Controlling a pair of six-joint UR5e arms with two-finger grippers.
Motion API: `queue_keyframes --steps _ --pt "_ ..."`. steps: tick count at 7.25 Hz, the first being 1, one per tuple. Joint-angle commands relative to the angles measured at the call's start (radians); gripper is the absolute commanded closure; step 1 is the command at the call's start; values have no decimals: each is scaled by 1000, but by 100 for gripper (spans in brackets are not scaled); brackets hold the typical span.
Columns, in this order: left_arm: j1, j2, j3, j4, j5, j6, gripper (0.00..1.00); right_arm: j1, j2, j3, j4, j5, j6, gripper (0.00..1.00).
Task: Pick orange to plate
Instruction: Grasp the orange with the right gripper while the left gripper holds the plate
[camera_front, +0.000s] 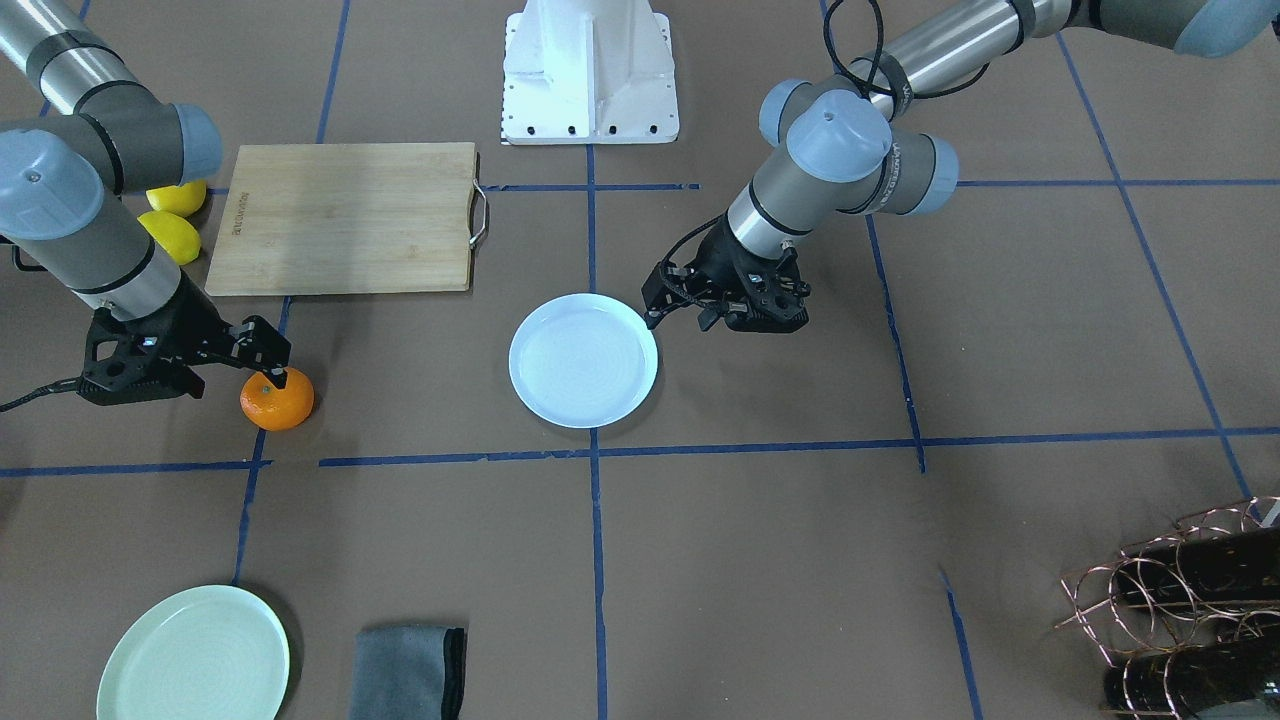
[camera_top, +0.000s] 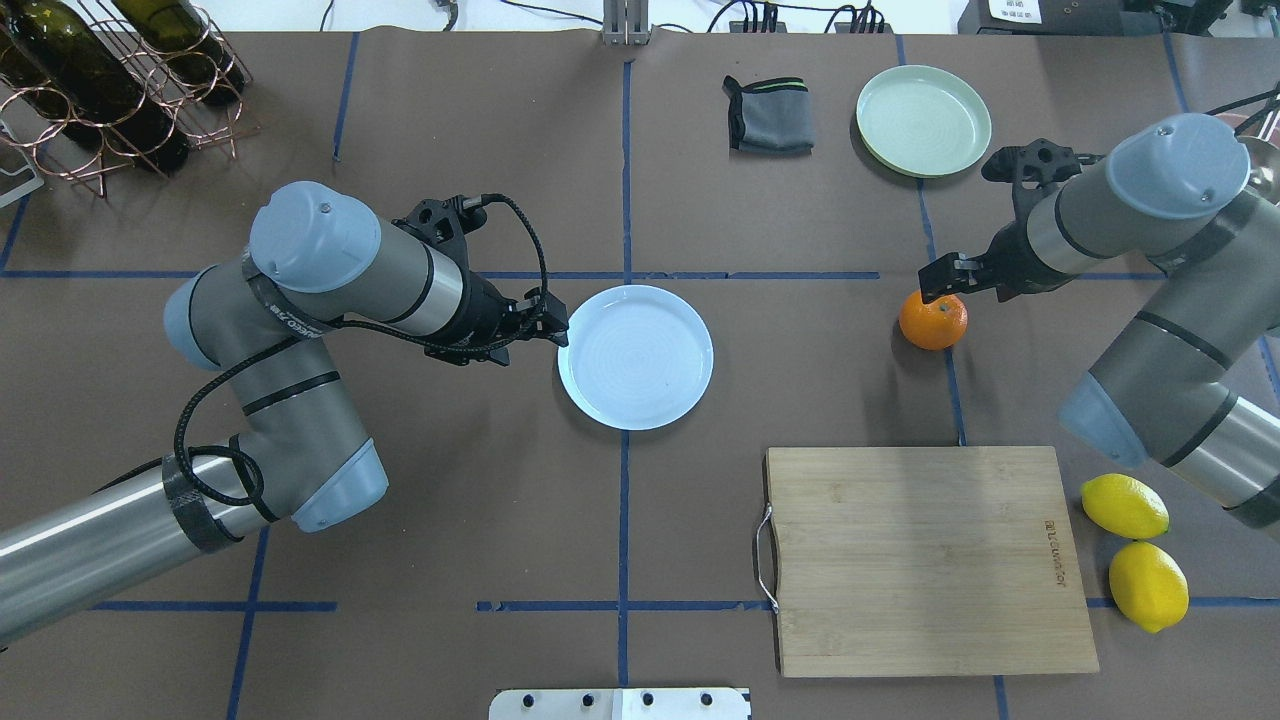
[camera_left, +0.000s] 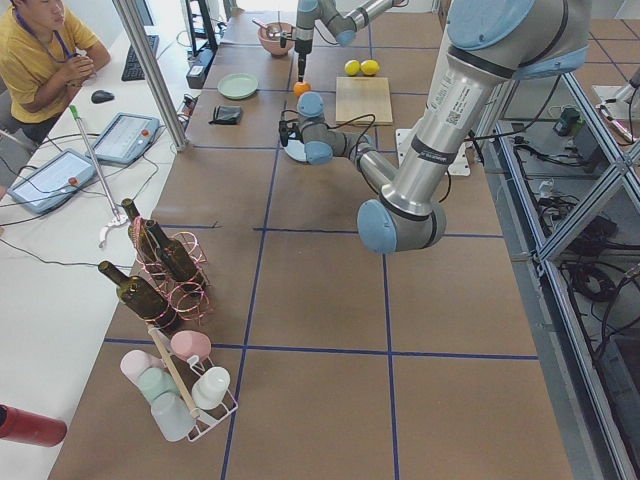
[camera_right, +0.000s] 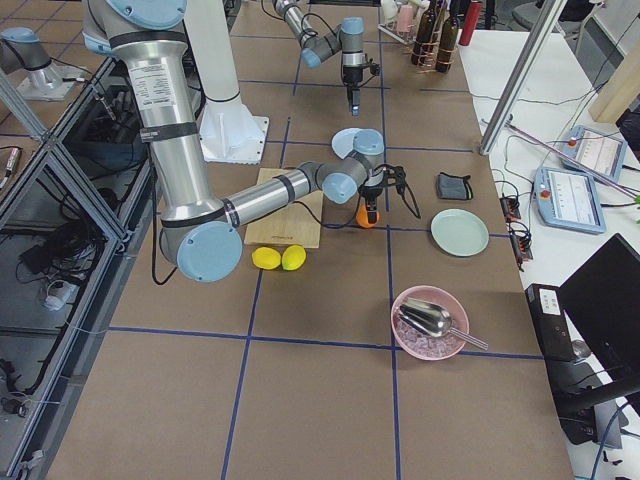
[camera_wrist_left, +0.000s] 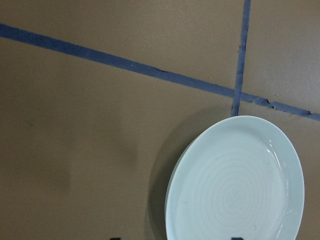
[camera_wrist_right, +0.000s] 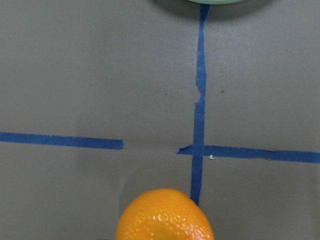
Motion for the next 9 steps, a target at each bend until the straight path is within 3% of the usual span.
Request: queue_keyframes --steps 1,7,8,9 --pt "2 0 0 0 0 -1 20 -16 22 -39 12 -6 15 0" --pt "2 0 -5 -2 0 -3 17 -75 42 -80 13 -58 17 0" --pt "1 2 -9 -2 0 -3 16 -76 46 -84 12 -59 20 11" --pt "1 2 -9 0 0 -4 16 -75 51 -82 12 -59 23 65"
